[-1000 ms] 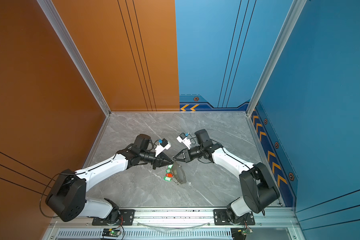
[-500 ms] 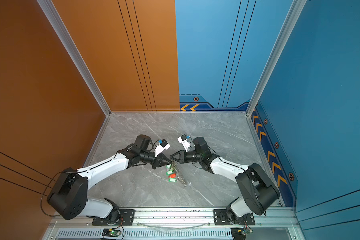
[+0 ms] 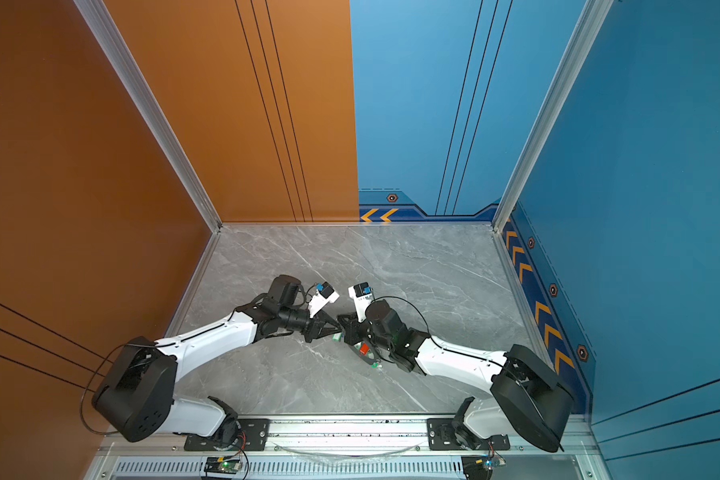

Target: Remove the keys from the keyring

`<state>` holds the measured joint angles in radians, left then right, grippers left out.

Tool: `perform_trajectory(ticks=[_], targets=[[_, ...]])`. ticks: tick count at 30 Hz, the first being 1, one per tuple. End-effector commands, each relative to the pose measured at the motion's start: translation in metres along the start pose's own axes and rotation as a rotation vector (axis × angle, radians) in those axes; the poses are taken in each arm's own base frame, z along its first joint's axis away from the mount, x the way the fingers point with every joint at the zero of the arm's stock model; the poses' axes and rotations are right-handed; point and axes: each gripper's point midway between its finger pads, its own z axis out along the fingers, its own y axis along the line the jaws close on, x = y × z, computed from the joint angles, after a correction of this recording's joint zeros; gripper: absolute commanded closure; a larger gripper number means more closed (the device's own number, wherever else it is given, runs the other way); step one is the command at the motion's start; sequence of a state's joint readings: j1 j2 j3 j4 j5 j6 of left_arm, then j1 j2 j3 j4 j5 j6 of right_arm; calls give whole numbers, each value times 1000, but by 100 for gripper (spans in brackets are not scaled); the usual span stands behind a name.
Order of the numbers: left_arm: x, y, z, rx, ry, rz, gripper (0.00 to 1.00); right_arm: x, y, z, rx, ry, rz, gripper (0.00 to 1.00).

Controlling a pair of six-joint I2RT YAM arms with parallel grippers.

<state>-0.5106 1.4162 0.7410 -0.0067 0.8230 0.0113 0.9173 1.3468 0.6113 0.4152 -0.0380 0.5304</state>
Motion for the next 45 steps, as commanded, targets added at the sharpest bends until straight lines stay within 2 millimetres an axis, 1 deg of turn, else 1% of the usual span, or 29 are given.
perform_trajectory(ticks=[1, 5, 9, 13, 15, 18, 19, 21, 22, 25, 27, 28, 29, 32, 36, 37, 39, 41, 45], targets=[[-61, -6, -18, -7, -220, 128, 100, 27, -17, -4, 122, 6, -108, 100], [-63, -13, -17, 11, -223, 132, 100, 17, -18, 2, 133, -112, -119, 100], [-66, -22, -18, 35, -233, 136, 100, 6, -19, 17, 125, -211, -118, 100], [-67, -29, -21, 39, -243, 142, 100, 6, -16, 37, 86, -239, -82, 100], [-69, -30, -24, 32, -252, 143, 100, 5, -13, 41, 34, -243, -42, 100], [-70, -30, -30, 18, -266, 144, 97, -2, -13, 36, -38, -244, 26, 100], [-70, -29, -32, 7, -273, 141, 92, -6, -12, 33, -66, -241, 47, 100], [-72, -28, -36, -5, -284, 141, 75, -11, -10, 29, -126, -216, 78, 100], [-73, -25, -39, -17, -292, 136, 70, -14, -8, 27, -168, -191, 97, 100], [-75, -22, -47, -35, -313, 126, 59, -24, -2, 20, -304, -131, 165, 100], [-76, -20, -54, -51, -328, 119, 55, -29, 4, 15, -400, -91, 197, 100], [-77, -19, -57, -56, -336, 118, 54, -32, 4, 13, -431, -82, 214, 100], [-77, -19, -61, -64, -345, 115, 53, -39, -1, 9, -451, -95, 234, 100], [-78, -18, -74, -98, -380, 107, 51, -51, -3, 4, -537, -90, 272, 100], [-79, -16, -85, -130, -413, 88, 51, -72, 1, -4, -689, -94, 331, 100], [-80, -16, -86, -129, -416, 79, 52, -73, 3, -4, -710, -74, 333, 100], [-82, -15, -86, -120, -417, 58, 55, -77, 11, -5, -751, -51, 314, 100], [-82, -14, -82, -100, -403, 40, 55, -81, 18, -8, -781, -36, 301, 100], [-81, -3, -71, -75, -366, -19, 57, -87, 30, -16, -834, -7, 280, 100]])
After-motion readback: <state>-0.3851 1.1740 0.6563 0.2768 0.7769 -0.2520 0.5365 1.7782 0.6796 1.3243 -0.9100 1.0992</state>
